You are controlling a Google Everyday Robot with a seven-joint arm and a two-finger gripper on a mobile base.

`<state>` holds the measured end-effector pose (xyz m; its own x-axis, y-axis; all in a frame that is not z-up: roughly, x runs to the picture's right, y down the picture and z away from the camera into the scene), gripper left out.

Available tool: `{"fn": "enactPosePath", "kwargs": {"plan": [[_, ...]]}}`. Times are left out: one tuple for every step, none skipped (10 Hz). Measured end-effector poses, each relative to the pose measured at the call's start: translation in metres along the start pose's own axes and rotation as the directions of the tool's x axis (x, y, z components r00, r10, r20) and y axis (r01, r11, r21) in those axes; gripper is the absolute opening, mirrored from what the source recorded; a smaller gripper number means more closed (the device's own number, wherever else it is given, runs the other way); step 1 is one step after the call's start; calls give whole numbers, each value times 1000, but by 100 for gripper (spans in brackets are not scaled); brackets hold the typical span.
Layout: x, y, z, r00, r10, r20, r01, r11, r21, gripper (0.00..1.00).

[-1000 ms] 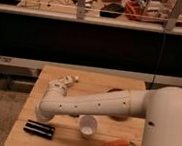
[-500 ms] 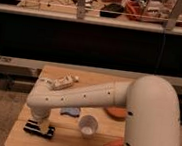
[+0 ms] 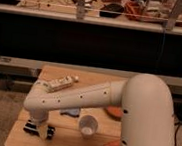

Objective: Place the eraser on the white sponge

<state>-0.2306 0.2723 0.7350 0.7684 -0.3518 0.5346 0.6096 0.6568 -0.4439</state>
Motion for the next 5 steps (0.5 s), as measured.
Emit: {"fn": "enactPosePath", "kwargs": {"plan": [[2,2,3,1000,4,-3,-4,1000,3,80],[4,4,7,1000,7,-10,-7,1000,4,80],[5,5,10,1000,7,-17,-7,1000,5,80],[10,6,15,1000,12,-18,-12,1000,6,80],[13,6,17,1000,18,-17,-18,1000,8,80]]}}
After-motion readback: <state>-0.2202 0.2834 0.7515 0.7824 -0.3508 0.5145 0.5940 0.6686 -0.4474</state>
